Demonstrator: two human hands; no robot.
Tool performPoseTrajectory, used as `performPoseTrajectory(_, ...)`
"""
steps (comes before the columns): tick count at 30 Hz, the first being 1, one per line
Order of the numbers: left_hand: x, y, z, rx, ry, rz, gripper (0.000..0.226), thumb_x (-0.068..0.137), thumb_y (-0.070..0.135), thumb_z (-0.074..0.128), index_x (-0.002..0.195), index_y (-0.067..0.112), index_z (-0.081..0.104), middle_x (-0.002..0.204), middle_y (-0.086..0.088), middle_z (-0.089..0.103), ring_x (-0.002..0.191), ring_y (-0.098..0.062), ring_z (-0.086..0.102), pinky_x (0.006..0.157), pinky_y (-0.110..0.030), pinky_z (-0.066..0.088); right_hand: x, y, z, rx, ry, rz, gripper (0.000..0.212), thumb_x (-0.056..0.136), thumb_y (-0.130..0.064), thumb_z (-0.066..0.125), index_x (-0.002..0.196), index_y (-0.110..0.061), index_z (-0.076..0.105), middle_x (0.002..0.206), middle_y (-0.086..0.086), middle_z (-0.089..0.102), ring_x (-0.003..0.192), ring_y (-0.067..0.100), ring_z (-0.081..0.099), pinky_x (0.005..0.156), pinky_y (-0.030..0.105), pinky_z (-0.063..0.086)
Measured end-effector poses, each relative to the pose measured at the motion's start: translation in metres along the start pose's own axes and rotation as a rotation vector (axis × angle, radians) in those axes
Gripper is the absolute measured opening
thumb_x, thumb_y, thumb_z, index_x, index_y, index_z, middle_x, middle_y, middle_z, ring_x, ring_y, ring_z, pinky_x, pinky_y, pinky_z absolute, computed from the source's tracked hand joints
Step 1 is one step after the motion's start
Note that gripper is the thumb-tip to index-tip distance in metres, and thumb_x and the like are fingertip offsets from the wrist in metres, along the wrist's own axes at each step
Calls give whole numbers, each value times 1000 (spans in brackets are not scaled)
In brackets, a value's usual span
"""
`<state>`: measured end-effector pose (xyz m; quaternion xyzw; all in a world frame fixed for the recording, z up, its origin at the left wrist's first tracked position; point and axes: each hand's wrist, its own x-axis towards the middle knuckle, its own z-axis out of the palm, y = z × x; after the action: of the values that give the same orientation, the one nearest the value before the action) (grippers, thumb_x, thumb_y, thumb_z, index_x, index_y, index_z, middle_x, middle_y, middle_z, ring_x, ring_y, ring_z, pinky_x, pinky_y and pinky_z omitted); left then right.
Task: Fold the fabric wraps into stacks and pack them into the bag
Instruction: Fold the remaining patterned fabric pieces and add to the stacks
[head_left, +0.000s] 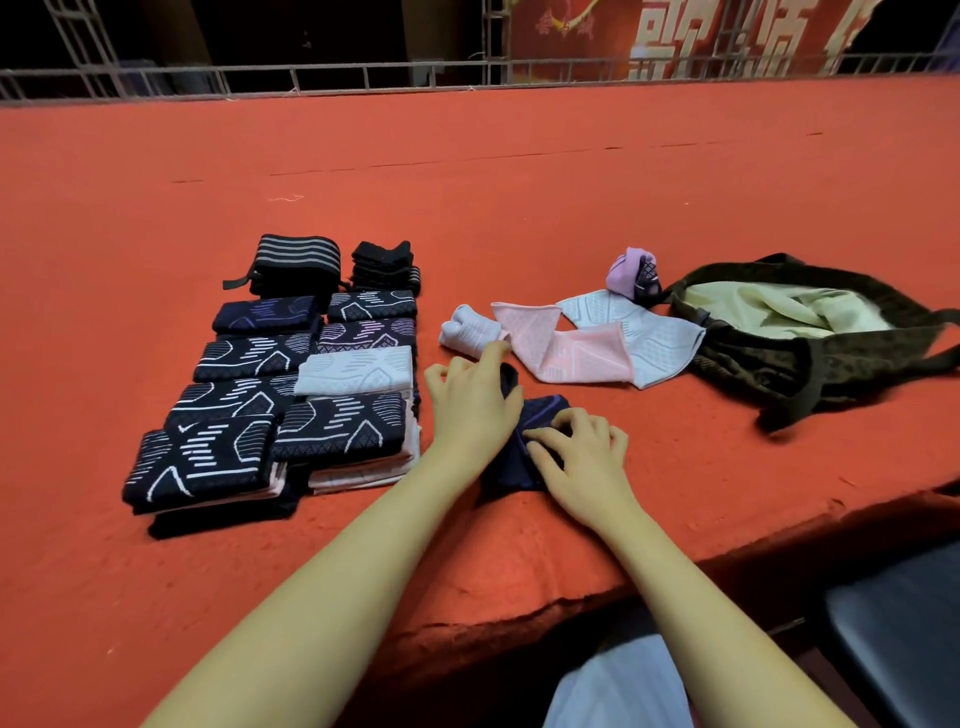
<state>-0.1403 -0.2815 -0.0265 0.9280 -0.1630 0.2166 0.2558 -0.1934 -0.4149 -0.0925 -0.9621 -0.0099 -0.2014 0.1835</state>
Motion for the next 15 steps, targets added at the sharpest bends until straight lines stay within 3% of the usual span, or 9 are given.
performPoseTrajectory(2, 7, 12, 4, -79, 26, -92, 41, 87, 29, 59, 127, 21, 49, 91, -1, 64, 100, -22, 52, 87, -33, 19, 2, 1, -4, 140, 27, 76, 66, 82, -54, 10, 110, -31, 65, 107, -9, 53, 104, 13, 42, 86, 25, 12)
performPoseTrajectory(4, 10, 26, 9, -232, 15, -184, 37, 90, 32, 58, 124, 21, 50, 84, 4, 66, 98, -17, 55, 90, -31, 21, 1, 0, -8, 301, 170, 183, 64, 83, -50, 11, 113, -25, 62, 108, -10, 56, 101, 9, 43, 86, 25, 13)
performPoseTrajectory(6, 10, 32, 20, -481, -148, -288, 34, 92, 36, 51, 122, 21, 53, 93, 3, 70, 105, -15, 58, 101, -31, 26, -2, 1, -11, 390, 360, 257, 55, 86, -45, 19, 112, -19, 62, 108, -9, 59, 98, 5, 43, 88, 27, 17)
performPoseTrajectory(8, 2, 32, 29, -700, -359, -324, 41, 90, 34, 46, 128, 22, 52, 121, -4, 64, 121, -19, 52, 110, -36, 29, -5, 2, -12, 403, 449, 304, 48, 88, -41, 24, 105, -19, 63, 106, -10, 61, 96, 7, 45, 89, 30, 20)
performPoseTrajectory(11, -18, 21, 35, -501, -474, -108, 50, 93, 17, 34, 142, 15, 40, 148, -7, 40, 139, -22, 32, 115, -31, 21, -5, 3, -11, 340, 423, 358, 43, 84, -43, 27, 93, -22, 64, 100, -9, 61, 96, 14, 49, 88, 30, 20)
performPoseTrajectory(13, -26, 11, 37, -284, -468, 11, 52, 95, 24, 30, 145, 13, 34, 156, -8, 24, 145, -21, 17, 115, -30, 13, -4, 3, -11, 274, 369, 381, 39, 83, -44, 33, 88, -21, 64, 99, -7, 60, 97, 17, 49, 88, 30, 19)
performPoseTrajectory(15, -30, 6, 41, -131, -485, 21, 49, 102, 27, 31, 149, 13, 27, 159, -7, 11, 147, -20, 7, 116, -31, 7, -5, 4, -9, 217, 315, 382, 35, 83, -43, 39, 83, -20, 65, 100, -7, 58, 100, 18, 48, 89, 30, 18)
